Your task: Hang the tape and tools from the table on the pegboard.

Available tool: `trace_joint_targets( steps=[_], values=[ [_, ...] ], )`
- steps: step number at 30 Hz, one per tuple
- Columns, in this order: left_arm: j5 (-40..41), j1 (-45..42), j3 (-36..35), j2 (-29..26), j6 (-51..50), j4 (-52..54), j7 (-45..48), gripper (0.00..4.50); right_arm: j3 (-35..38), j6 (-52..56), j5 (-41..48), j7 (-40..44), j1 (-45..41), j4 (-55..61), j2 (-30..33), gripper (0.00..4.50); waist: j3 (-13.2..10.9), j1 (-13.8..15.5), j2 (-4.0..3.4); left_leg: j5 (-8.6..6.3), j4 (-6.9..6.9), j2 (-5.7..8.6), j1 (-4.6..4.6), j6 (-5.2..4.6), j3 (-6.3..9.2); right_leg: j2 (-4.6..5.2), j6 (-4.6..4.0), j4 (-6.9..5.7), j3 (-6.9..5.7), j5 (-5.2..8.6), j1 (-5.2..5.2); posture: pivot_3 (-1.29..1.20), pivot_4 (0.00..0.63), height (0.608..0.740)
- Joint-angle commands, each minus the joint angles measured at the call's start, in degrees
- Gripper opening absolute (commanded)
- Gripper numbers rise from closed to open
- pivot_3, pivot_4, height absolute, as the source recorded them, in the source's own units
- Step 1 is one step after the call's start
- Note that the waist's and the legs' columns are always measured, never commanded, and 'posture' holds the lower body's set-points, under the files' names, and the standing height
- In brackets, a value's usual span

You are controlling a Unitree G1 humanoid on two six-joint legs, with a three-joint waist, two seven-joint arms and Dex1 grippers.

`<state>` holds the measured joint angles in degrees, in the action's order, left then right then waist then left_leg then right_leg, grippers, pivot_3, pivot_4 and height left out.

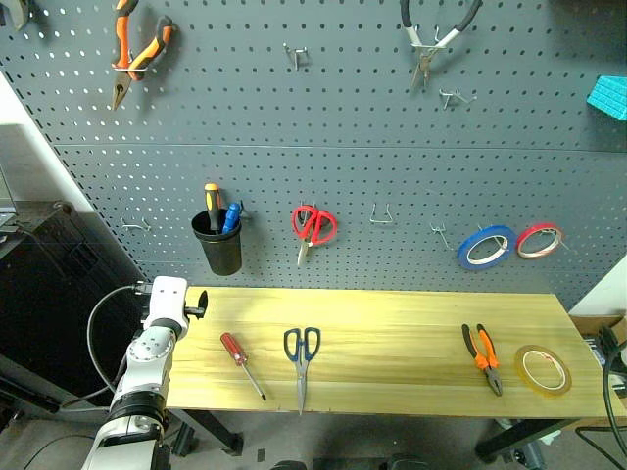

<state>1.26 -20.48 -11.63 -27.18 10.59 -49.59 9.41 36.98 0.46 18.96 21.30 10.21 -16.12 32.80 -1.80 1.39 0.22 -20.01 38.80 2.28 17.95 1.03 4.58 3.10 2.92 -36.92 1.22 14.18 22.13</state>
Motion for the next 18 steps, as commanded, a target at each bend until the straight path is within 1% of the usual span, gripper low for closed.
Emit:
trace_joint_targets(
  steps=[1, 12, 15, 18],
  values=[
    [-0.81, -0.06, -0.22, -1.30, 1.32, 0.74, -1.49, 4.29, 0.43, -1.02, -0.16, 0.35, -0.70, 2.02, 1.44, 4.50, 0.00, 0.00, 0.00, 0.00, 0.00, 0.00, 0.00, 0.00, 0.00, 0.00, 0.00, 0.00, 0.00, 0.00, 0.00, 0.04, 0.000, 0.740],
    [-0.80, 2.15, 0.44, -0.59, 0.58, 2.56, -0.71, 4.29, -1.90, 0.22, -1.38, 1.45, 0.66, 4.85, 1.22, 4.50, 0.00, -0.08, -0.01, 0.00, 0.00, -0.01, 0.00, 0.00, -0.01, 0.00, 0.00, 0.00, 0.00, 0.00, 0.01, 0.03, 0.000, 0.740],
    [-0.42, 4.04, 0.92, -0.18, -0.10, 5.85, 1.02, 4.29, -2.94, 2.40, -1.26, 1.43, 1.54, 7.07, 0.59, 4.50, 0.00, -0.02, 0.00, 0.00, 0.00, -0.01, 0.00, 0.00, 0.00, 0.00, 0.00, 0.00, 0.00, 0.00, 0.01, 0.04, 0.000, 0.740],
    [-0.94, 7.17, 3.00, 0.25, -1.23, 12.34, 4.03, 4.29, -4.74, 6.10, -1.43, 1.18, 2.72, 10.64, -0.06, 4.50, 0.00, -0.01, -0.01, 0.00, 0.00, -0.04, 0.02, 0.00, 0.01, 0.02, 0.00, 0.00, 0.00, 0.00, 0.01, 0.03, 0.006, 0.740]
  ],
)
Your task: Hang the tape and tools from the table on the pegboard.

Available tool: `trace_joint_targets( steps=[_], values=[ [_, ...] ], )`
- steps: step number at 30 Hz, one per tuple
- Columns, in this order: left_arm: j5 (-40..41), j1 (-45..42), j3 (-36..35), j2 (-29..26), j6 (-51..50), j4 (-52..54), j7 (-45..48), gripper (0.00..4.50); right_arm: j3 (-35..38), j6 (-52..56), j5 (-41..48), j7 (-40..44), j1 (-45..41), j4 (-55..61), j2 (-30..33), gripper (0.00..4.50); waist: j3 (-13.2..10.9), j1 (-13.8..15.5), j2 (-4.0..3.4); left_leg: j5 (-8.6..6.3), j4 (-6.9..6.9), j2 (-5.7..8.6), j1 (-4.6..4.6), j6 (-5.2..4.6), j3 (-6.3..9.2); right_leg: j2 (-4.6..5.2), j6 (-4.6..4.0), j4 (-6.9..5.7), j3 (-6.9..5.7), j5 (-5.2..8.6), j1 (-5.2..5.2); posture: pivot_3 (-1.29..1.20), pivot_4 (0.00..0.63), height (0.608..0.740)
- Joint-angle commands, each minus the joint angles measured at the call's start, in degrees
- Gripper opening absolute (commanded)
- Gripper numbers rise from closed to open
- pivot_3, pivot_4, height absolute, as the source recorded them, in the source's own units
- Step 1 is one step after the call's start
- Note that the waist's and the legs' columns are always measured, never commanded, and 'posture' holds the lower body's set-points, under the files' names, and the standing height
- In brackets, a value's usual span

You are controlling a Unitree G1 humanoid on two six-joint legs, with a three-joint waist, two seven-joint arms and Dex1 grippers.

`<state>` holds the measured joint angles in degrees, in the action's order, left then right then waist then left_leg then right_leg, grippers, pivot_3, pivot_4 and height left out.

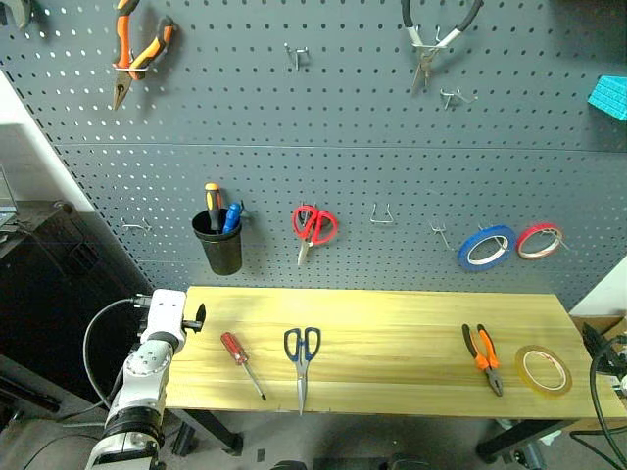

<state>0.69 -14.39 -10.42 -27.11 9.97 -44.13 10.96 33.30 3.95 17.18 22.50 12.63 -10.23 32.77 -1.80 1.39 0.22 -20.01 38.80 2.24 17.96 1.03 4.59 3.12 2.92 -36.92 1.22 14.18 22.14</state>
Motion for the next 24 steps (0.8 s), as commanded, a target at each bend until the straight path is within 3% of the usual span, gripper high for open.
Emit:
trace_joint_targets(
  steps=[1, 7, 13, 20, 24],
  values=[
    [-0.87, 2.60, 3.25, 0.29, -1.06, 10.47, 3.93, 4.29, -3.49, 5.99, -1.29, -0.21, 1.30, 7.03, 0.52, 4.50, -0.07, -0.03, -0.01, 0.00, 0.00, -0.02, 0.00, 0.00, 0.00, 0.01, 0.00, -0.01, 0.01, 0.00, 0.00, 0.01, 0.026, 0.740],
    [-0.74, 6.91, 9.55, -0.75, -9.37, 25.93, 13.10, 4.29, -8.06, 15.28, -2.22, -0.70, 4.81, 17.41, -0.10, 4.50, -2.20, -0.30, -0.09, 0.00, 0.00, -0.08, -0.01, -0.01, 0.01, 0.02, 0.00, 0.01, -0.02, 0.03, -0.02, -0.02, 0.116, 0.740],
    [1.50, 6.62, 16.61, -1.75, -16.12, 41.44, 25.45, 4.29, -8.77, 23.76, -0.66, 0.69, 2.69, 16.64, 1.52, 4.50, -5.64, -1.51, -0.02, 0.01, 0.01, -0.22, 0.11, -0.01, 0.04, 0.03, -0.04, 0.01, -0.09, 0.06, 0.04, -0.03, 0.193, 0.740],
    [0.40, 1.41, 24.28, 0.45, -18.37, 47.84, 31.17, 4.29, -13.02, 26.89, -4.24, 2.63, -6.90, 3.58, 6.78, 4.50, -9.33, -3.23, 0.12, -0.05, 0.02, -0.48, 0.46, -0.10, -0.02, 0.07, -0.08, 0.06, -0.21, 0.09, 0.29, -0.03, 0.259, 0.740],
    [0.06, -1.26, 29.37, -0.92, -16.99, 51.05, 37.85, 4.29, -16.21, 26.42, -5.54, 5.10, -13.26, -4.41, 8.53, 4.50, -10.78, -3.41, 0.26, -0.04, 0.06, -0.55, 1.07, -0.09, -0.13, 0.07, -0.11, -0.06, -0.16, 0.06, 1.03, -0.03, 0.280, 0.740]
  ],
)
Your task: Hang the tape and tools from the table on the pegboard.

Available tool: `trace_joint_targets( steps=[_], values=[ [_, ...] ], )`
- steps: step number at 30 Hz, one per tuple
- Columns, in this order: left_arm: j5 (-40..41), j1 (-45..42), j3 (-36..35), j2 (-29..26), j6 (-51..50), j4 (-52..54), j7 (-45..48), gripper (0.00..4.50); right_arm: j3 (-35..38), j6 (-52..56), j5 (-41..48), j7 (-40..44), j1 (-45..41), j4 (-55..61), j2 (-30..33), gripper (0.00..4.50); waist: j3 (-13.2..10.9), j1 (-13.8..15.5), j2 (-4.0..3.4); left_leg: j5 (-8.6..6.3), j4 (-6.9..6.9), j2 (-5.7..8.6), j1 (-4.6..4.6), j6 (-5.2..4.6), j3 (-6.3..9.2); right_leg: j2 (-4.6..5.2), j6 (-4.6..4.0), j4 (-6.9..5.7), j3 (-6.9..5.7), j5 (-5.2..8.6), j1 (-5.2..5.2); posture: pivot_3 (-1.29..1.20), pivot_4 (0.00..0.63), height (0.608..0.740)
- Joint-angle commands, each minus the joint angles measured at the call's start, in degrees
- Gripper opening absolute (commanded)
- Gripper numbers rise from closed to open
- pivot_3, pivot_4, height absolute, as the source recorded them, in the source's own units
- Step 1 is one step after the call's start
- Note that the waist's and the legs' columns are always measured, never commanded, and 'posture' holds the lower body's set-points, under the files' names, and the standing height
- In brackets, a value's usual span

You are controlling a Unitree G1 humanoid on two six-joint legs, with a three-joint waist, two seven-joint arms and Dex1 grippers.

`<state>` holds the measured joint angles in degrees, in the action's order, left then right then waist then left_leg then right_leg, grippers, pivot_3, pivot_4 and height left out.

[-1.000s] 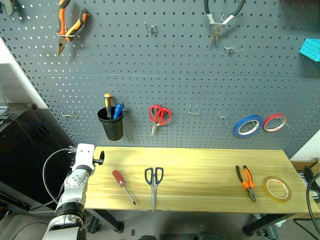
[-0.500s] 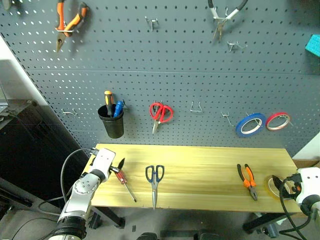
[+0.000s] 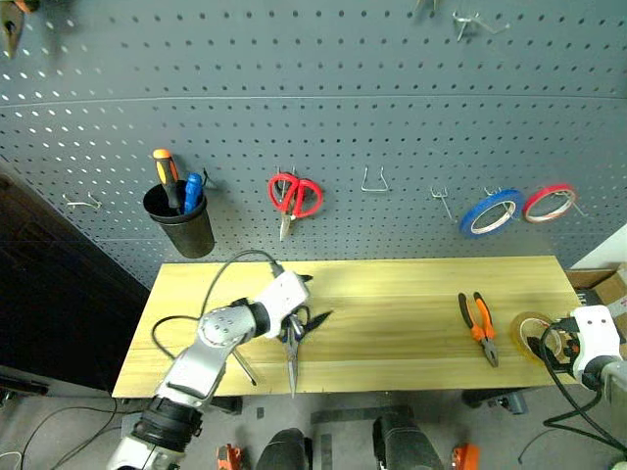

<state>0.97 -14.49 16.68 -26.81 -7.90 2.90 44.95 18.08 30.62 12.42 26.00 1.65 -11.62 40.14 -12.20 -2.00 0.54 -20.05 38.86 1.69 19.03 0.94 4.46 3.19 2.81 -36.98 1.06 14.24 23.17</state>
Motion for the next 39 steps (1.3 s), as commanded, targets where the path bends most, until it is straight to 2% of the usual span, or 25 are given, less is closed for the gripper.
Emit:
trace_joint_targets(
  steps=[1, 7, 14, 20, 25, 33, 39],
  values=[
    [0.74, -1.96, 3.63, -1.62, -0.43, 5.57, 6.42, 4.29, -1.73, -0.12, -0.76, 2.69, -4.19, -5.19, 1.40, 4.50, -0.67, -0.03, -0.05, 0.00, -0.02, -0.06, 0.07, 0.00, -0.01, 0.06, -0.01, 0.03, -0.01, 0.00, 0.07, -0.03, 0.284, 0.740],
    [3.66, -4.66, 6.99, -2.77, -3.32, 12.29, 13.78, 4.29, -5.11, 0.98, -1.13, 6.95, -12.75, -14.49, 2.04, 4.50, -2.05, 0.11, -0.08, -0.01, 0.09, -0.13, 0.51, 0.00, 0.07, 0.11, -0.04, 0.04, -0.06, 0.00, 0.40, -0.01, 0.298, 0.740],
    [3.10, -5.57, 6.87, -2.90, -1.54, 13.44, 14.67, 4.29, -7.17, 0.80, -2.74, 8.65, -19.64, -26.65, 2.71, 4.50, -2.38, 0.30, -0.03, 0.08, 0.12, -0.10, 0.86, 0.15, 0.12, 0.15, -0.04, 0.05, -0.12, -0.01, 0.71, 0.01, 0.297, 0.740],
    [2.59, -5.68, 6.82, -3.91, 0.31, 13.00, 15.06, 4.29, -9.33, 0.62, -4.04, 10.60, -21.36, -32.31, 3.04, 4.50, -2.64, 0.36, 0.08, 0.08, 0.12, -0.09, 0.87, 0.16, 0.11, 0.16, -0.04, 0.05, -0.12, -0.01, 0.72, 0.04, 0.280, 0.740],
    [7.33, -5.01, 6.13, -3.15, -6.72, 15.21, 15.76, 4.33, -11.23, -0.41, -6.36, 9.53, -20.54, -32.55, 1.91, 3.04, -2.74, 0.36, 0.29, 0.11, 0.14, -0.09, 0.88, 0.21, 0.13, 0.17, -0.02, 0.04, -0.15, -0.01, 0.72, 0.03, 0.274, 0.740],
    [8.36, -4.42, 6.68, -3.68, -9.54, 16.61, 16.14, 4.33, -12.53, -0.70, -8.27, 5.14, -14.87, -24.62, -0.84, 0.49, -2.68, 0.42, 0.55, 0.12, 0.20, -0.09, 0.84, 0.24, 0.23, 0.18, -0.01, 0.06, -0.15, -0.03, 0.61, 0.01, 0.266, 0.740],
    [8.70, -3.96, 7.59, -2.85, -11.75, 17.71, 15.37, 4.33, -9.26, 1.24, -7.40, 0.91, -8.69, -12.55, -1.66, 0.45, -2.67, 0.62, 0.56, 0.13, 0.19, -0.11, 0.88, 0.28, 0.36, 0.19, -0.01, 0.08, -0.17, -0.03, 0.62, 0.01, 0.249, 0.740]
  ],
)
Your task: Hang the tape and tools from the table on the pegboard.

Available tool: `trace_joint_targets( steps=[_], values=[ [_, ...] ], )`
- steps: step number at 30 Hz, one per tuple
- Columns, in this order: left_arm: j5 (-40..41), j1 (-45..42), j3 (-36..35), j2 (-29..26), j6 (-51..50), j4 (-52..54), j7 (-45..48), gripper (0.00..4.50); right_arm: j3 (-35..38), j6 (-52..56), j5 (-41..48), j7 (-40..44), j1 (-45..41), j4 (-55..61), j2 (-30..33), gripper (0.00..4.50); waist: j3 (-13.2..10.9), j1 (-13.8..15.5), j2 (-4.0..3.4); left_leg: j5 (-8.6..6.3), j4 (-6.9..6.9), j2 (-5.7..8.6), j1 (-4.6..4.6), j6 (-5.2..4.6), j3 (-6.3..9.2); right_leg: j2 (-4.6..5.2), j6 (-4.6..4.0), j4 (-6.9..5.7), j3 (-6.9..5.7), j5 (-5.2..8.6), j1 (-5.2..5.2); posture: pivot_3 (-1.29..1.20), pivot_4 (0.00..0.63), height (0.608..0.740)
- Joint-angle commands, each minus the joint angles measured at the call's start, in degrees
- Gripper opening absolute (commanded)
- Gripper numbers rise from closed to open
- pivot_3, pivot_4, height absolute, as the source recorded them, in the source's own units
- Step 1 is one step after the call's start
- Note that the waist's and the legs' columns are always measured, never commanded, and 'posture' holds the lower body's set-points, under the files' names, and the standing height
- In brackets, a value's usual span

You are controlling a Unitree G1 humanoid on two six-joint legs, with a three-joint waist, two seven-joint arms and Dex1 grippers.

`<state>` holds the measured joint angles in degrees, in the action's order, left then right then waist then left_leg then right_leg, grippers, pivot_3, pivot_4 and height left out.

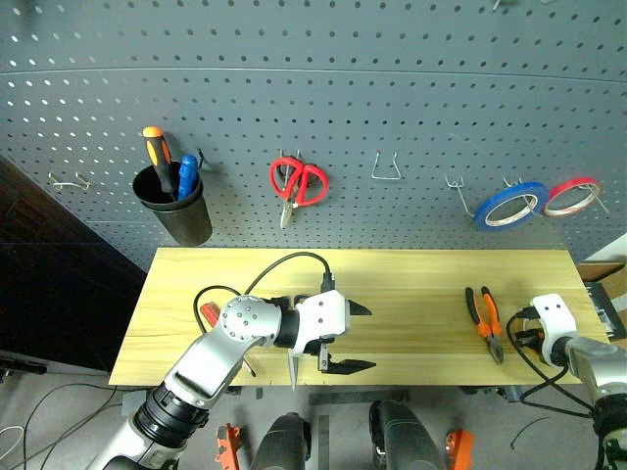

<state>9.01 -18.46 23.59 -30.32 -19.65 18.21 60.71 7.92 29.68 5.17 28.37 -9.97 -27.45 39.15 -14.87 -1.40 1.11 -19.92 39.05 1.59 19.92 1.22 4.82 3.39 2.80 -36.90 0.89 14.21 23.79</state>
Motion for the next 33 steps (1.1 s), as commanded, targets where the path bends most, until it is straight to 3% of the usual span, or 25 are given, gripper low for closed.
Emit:
trace_joint_targets(
  steps=[1, 5, 9, 12, 15, 18, 20, 33],
  values=[
    [-0.13, -0.37, 0.39, 1.50, 1.33, 1.49, -1.58, 4.33, 3.08, 2.43, -0.05, -3.10, 5.51, 9.42, -0.36, 0.45, 0.01, 0.05, -0.02, 0.00, 0.00, 0.00, 0.00, 0.00, -0.01, 0.00, 0.00, 0.00, 0.01, 0.00, 0.00, 0.02, 0.244, 0.740],
    [-1.20, -0.36, -1.38, 3.93, 4.19, -1.56, -5.47, 4.33, 11.09, 4.78, -0.77, -9.99, 15.58, 33.24, -2.12, 0.45, 0.21, 0.96, -0.44, 0.03, 0.02, 0.11, 0.33, 0.06, -0.12, 0.11, 0.02, -0.10, 0.04, 0.00, 0.39, 0.02, 0.239, 0.740],
    [-2.38, 0.75, -4.00, 6.62, 8.56, -3.71, -11.07, 4.33, 10.89, 8.21, -5.33, -18.39, 26.01, 58.52, -10.20, 0.45, 0.33, 0.99, -0.62, 0.08, -0.02, 0.05, 0.41, 0.14, -0.15, 0.06, 0.05, -0.14, 0.02, -0.02, 0.54, 0.00, 0.241, 0.740],
    [-2.38, 1.72, -5.98, 8.41, 9.95, -3.67, -14.33, 4.33, 0.44, 4.83, -13.87, -25.07, 29.18, 71.83, -15.89, 0.45, 0.38, 0.88, -0.70, 0.15, -0.04, -0.06, 0.47, 0.29, 0.01, -0.05, 0.03, -0.13, 0.01, -0.02, 0.58, -0.03, 0.241, 0.740],
    [-2.75, 3.57, -7.61, 7.85, 11.02, -2.77, -15.92, 4.33, -11.59, 0.77, -22.02, -27.50, 27.10, 78.24, -18.02, 0.45, 0.43, -0.22, -0.77, 0.16, -0.02, -0.01, 0.40, 0.31, -0.15, -0.08, 0.03, -0.17, 0.00, -0.03, 0.58, -0.04, 0.240, 0.740],
    [-0.63, 4.27, -9.37, 8.60, 10.76, -1.33, -17.06, 4.33, -19.34, -1.31, -26.54, -27.12, 20.24, 78.43, -19.55, 0.45, 0.46, -0.54, -0.72, 0.18, 0.03, 0.04, 0.36, 0.34, -0.15, -0.19, 0.05, -0.17, -0.03, -0.04, 0.55, -0.04, 0.235, 0.740],
    [2.51, 4.15, -10.52, 10.17, 8.76, 0.10, -17.57, 4.33, -19.85, -2.56, -27.02, -26.42, 16.12, 76.22, -20.11, 0.45, 0.46, -0.45, -0.72, 0.20, 0.03, 0.04, 0.35, 0.36, -0.12, -0.21, 0.04, -0.17, -0.06, -0.05, 0.55, -0.03, 0.229, 0.740],
    [6.58, 2.17, -10.82, 12.52, 6.77, 1.54, -18.65, 4.33, -8.06, -18.94, -14.57, -17.39, 0.45, 47.67, -15.92, 0.45, 0.56, -0.30, -0.57, 0.21, 0.06, 0.10, 0.52, 0.32, -0.12, -0.21, -0.06, -0.21, -0.11, -0.10, 0.64, 0.00, 0.217, 0.740]
  ],
)
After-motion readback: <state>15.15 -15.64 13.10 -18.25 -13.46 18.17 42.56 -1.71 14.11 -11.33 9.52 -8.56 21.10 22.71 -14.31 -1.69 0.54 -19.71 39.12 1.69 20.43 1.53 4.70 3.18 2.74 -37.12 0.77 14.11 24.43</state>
